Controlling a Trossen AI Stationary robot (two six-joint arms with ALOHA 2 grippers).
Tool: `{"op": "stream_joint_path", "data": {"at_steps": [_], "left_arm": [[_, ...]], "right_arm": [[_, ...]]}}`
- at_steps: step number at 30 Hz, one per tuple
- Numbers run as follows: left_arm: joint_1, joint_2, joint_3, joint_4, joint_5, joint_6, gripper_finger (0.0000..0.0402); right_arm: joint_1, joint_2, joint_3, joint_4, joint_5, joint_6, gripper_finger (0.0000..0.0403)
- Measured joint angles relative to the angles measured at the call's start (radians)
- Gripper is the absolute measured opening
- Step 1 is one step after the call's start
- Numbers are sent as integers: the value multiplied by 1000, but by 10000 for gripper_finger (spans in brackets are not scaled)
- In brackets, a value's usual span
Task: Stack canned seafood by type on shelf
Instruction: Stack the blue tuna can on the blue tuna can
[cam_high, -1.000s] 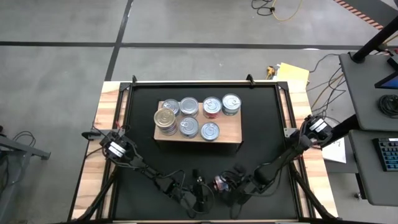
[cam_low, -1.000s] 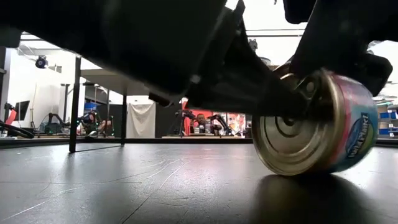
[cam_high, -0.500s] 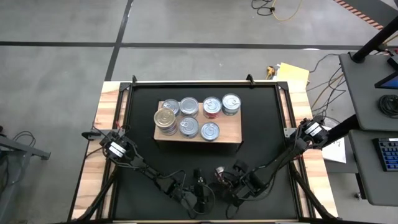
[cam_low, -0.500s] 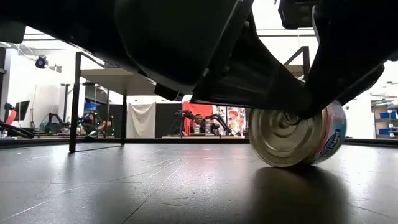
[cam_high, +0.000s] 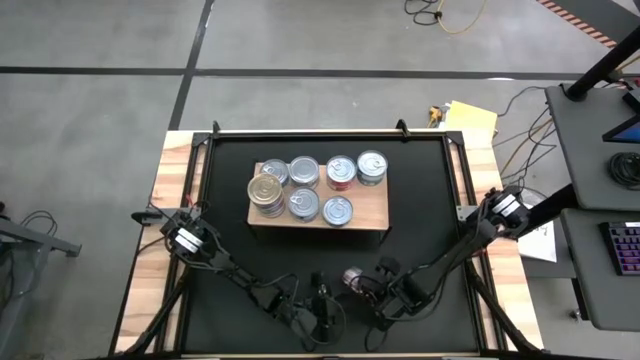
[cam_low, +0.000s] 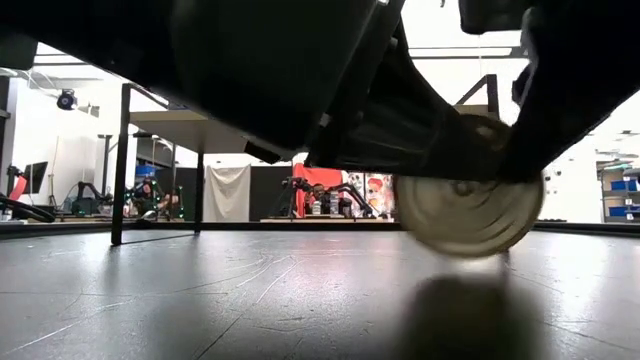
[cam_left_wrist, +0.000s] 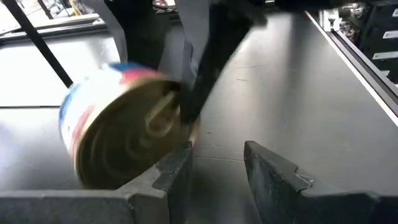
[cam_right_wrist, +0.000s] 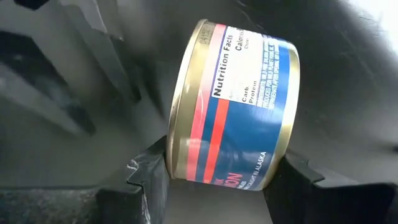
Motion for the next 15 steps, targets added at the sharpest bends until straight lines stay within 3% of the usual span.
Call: {"op": "stream_joint_path", "data": {"at_steps": [7, 10, 15], "left_arm": [[-57, -66, -1, -5, -42, 138, 131], [-87, -123, -5, -18, -44, 226, 131], [-150, -240, -32, -23, -45, 357, 131]], "right_arm": [[46, -100, -38, -7, -9, -43, 192], [54, -135, -99, 177, -11, -106, 192], [38, -139, -261, 648, -65, -264, 192]]}}
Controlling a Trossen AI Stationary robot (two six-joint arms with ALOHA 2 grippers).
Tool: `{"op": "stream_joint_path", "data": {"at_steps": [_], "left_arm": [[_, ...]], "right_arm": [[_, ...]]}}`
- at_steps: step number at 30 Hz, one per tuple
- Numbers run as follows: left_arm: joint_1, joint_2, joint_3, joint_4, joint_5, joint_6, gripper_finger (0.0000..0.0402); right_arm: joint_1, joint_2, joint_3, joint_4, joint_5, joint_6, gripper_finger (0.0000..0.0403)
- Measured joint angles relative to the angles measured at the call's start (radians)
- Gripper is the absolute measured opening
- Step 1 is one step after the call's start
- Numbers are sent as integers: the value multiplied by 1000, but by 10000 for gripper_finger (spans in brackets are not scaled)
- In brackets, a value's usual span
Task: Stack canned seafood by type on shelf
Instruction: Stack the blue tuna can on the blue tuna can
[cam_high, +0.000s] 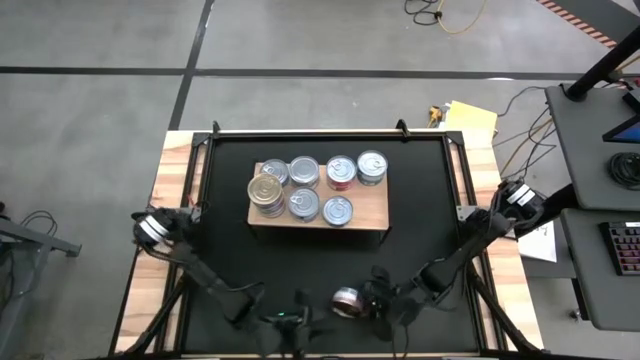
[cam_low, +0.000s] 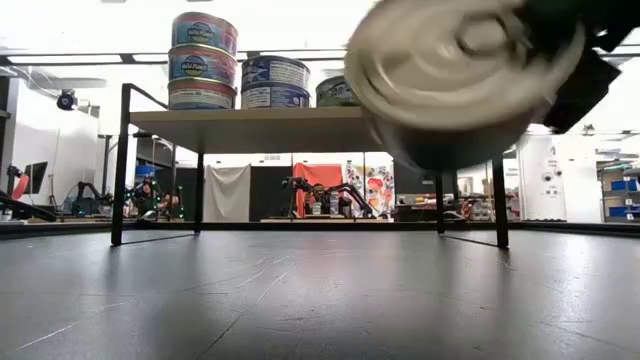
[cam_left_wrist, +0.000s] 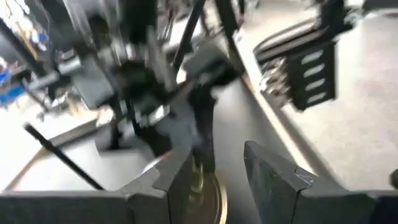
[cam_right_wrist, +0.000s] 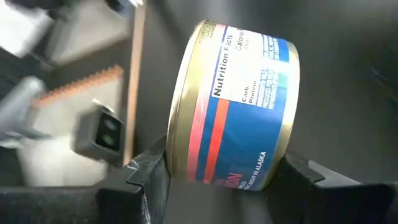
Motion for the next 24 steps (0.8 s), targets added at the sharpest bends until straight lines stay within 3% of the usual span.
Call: {"op": "stream_joint_path", "data": {"at_steps": [6, 10, 16, 24], "left_arm": [[-71, -172, -46, 1, -98, 32, 131], [-89, -271, -76, 9, -138, -115, 131], [-79, -303, -87, -4, -146, -324, 131], [-69, -293, -85, 18, -138, -327, 131]], "right_arm": [[-76, 2, -162, 519, -62, -159, 192], [-90, 2, -209, 772, -107, -253, 192], [-91, 2, -207, 841, -91, -437, 192], [-85, 2, -204, 855, -49, -562, 192]]}}
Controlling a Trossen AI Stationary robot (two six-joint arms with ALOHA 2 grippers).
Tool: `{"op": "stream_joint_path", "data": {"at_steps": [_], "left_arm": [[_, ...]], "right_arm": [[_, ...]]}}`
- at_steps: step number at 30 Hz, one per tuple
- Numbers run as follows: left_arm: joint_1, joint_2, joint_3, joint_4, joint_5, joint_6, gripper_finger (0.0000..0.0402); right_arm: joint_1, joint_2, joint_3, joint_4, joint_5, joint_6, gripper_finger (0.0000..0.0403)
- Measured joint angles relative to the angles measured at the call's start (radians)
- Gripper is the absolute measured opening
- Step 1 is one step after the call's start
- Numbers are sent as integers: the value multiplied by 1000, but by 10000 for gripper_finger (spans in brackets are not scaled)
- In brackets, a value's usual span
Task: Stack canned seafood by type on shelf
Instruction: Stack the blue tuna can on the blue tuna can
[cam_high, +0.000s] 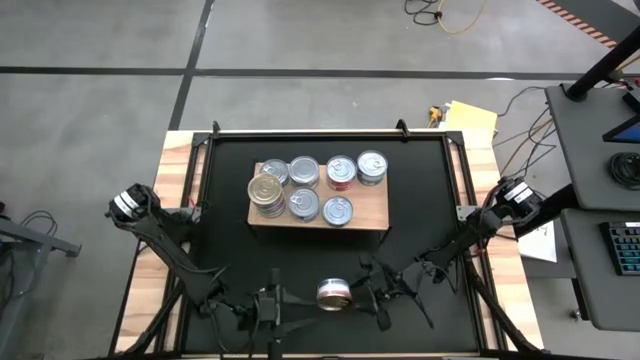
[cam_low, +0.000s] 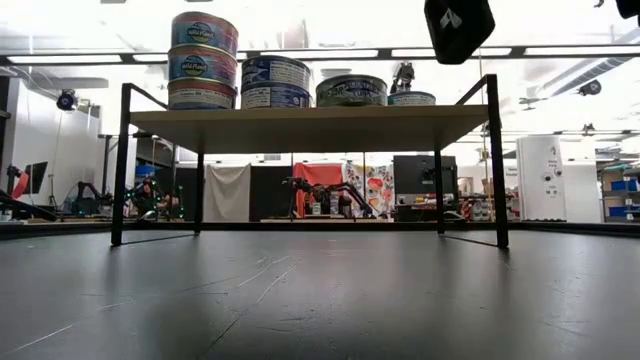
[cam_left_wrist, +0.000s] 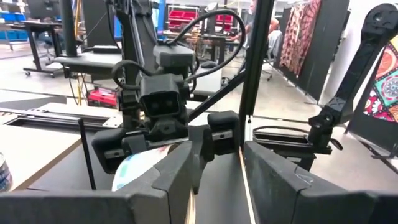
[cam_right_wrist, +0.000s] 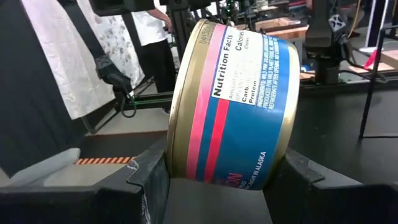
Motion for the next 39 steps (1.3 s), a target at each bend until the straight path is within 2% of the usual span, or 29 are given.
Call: {"op": "stream_joint_path", "data": {"at_steps": [4, 6, 8, 10, 12, 14, 16, 19, 23, 27, 32, 34, 39], "left_arm": [[0, 0, 0, 4, -8, -9, 131], [-1, -5, 0, -15, -73, -46, 131], [-2, -39, 0, -138, -186, -105, 129], [-4, -114, 0, -363, -259, -248, 126], [2, -209, 0, -606, -221, -452, 120], [25, -287, 0, -766, -75, -582, 113], [49, -323, -20, -810, 78, -607, 106], [59, -320, -90, -701, 218, -561, 96], [54, -288, -186, -465, 217, -553, 88], [51, -264, -294, -134, 213, -501, 88], [55, -239, -427, 190, 210, -547, 88], [54, -237, -456, 251, 209, -568, 88], [54, -234, -470, 256, 210, -570, 88]], "right_arm": [[3, 0, 0, -2, 1, -4, 192], [4, 0, 0, -2, -4, 2, 192], [3, 0, 0, -2, -3, 8, 192], [3, 0, 0, -2, -2, 11, 192], [3, 0, 0, -2, -1, 14, 192], [3, 0, 0, -2, -2, 15, 192], [1, 0, 0, -2, -2, 11, 192], [-15, 0, 0, -2, -1, 11, 192], [-38, 13, 0, 2, 4, 8, 192], [-52, 57, 0, 48, 2, 21, 192], [-73, 117, 10, 86, -6, 156, 192], [-73, 124, 19, 86, -3, 179, 192], [-71, 125, 50, 87, -15, 169, 192]]}}
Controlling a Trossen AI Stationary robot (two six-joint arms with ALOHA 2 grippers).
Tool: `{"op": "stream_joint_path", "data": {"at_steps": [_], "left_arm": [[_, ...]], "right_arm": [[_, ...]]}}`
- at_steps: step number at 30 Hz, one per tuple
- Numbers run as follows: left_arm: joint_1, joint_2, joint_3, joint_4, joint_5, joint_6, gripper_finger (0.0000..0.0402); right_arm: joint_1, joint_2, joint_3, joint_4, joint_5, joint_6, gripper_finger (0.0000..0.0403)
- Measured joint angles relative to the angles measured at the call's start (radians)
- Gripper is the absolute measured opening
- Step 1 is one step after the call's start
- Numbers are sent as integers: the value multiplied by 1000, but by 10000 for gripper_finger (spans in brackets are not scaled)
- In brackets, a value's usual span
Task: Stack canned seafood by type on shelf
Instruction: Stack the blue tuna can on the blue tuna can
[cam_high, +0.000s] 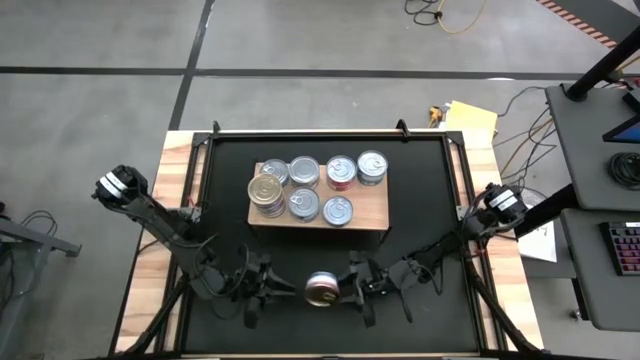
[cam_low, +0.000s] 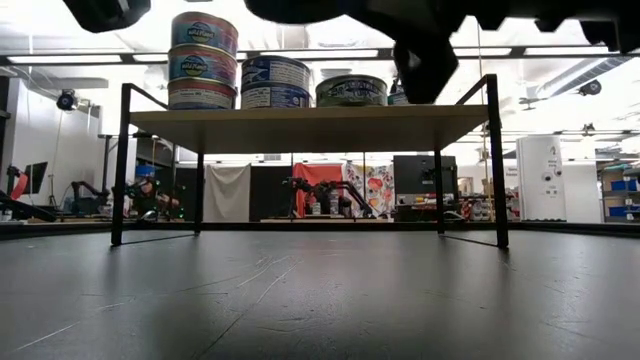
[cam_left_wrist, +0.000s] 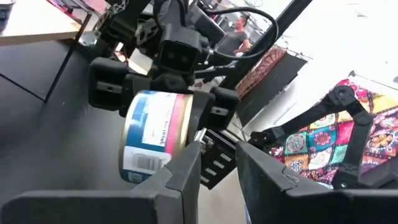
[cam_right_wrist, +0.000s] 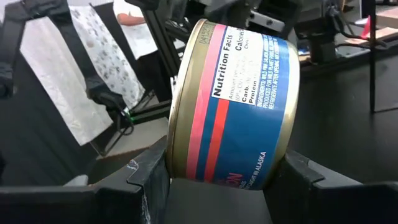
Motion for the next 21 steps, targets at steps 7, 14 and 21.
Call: {"op": "stream_joint_path", "data": {"at_steps": [7, 14, 21], "left_arm": [[0, 0, 19, -1, 1, -8, 98], [0, 0, 32, -33, 2, 6, 143], [2, 0, 31, -41, -22, 13, 177]], "right_arm": [[-1, 1, 49, -6, -38, -4, 192], [-1, 3, 64, -6, -61, -16, 192], [-1, 30, 102, -8, -63, -26, 192]]}}
